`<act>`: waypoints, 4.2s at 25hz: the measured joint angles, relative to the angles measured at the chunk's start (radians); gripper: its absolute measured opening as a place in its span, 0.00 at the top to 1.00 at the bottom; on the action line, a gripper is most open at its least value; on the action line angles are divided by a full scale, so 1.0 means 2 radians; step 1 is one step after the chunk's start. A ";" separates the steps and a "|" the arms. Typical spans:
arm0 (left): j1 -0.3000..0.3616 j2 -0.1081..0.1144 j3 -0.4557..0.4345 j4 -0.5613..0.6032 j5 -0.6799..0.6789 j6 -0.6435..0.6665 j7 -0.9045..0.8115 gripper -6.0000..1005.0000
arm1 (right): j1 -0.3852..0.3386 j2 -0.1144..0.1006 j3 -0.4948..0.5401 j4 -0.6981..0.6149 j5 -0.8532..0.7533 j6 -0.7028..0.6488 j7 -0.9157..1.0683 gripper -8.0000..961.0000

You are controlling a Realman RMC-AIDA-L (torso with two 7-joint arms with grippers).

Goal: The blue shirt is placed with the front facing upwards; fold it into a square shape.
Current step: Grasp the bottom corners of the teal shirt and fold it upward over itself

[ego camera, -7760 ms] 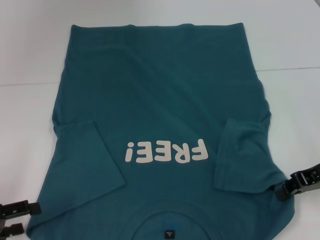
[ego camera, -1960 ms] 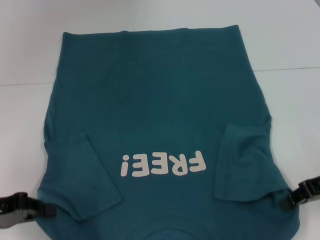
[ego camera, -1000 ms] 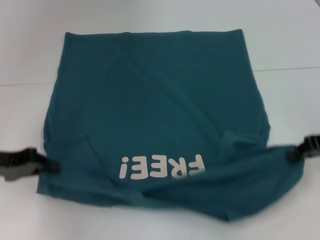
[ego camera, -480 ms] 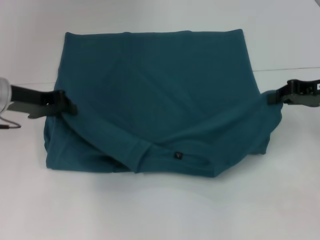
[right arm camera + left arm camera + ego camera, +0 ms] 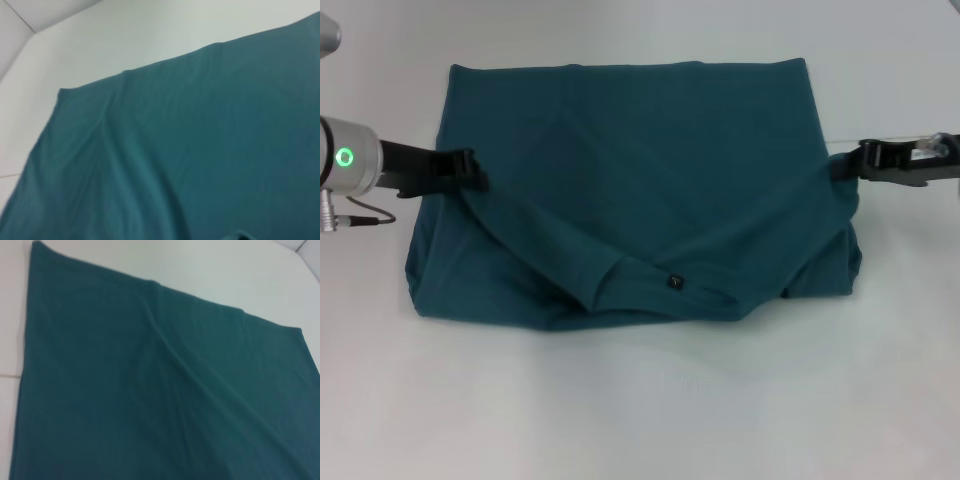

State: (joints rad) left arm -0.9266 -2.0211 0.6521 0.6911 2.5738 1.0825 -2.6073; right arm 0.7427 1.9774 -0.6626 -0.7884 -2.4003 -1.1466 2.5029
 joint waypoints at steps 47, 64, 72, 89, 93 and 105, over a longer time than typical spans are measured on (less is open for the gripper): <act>-0.036 -0.025 0.029 -0.063 -0.002 -0.235 0.035 0.97 | 0.103 0.022 -0.160 0.129 -0.079 0.339 0.001 0.85; -0.043 -0.037 0.052 -0.068 -0.002 -0.288 0.037 0.97 | 0.103 0.015 -0.177 0.161 -0.080 0.373 -0.011 0.84; -0.050 -0.038 0.054 -0.074 0.001 -0.290 0.040 0.97 | 0.107 0.017 -0.183 0.165 -0.080 0.375 -0.024 0.84; -0.047 -0.038 0.060 -0.077 0.001 -0.286 0.025 0.91 | 0.113 0.026 -0.198 0.162 -0.112 0.378 -0.073 0.83; -0.047 -0.038 0.061 -0.077 0.001 -0.286 0.023 0.85 | 0.119 0.029 -0.198 0.162 -0.133 0.381 -0.072 0.83; -0.035 -0.040 0.056 -0.073 -0.001 -0.279 0.014 0.38 | 0.108 0.024 -0.176 0.119 -0.128 0.284 -0.071 0.31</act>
State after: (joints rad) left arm -0.9960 -2.1001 0.7636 0.5443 2.5718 0.5252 -2.5783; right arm 0.9589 2.0253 -1.0153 -0.5501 -2.6562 -0.5782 2.3607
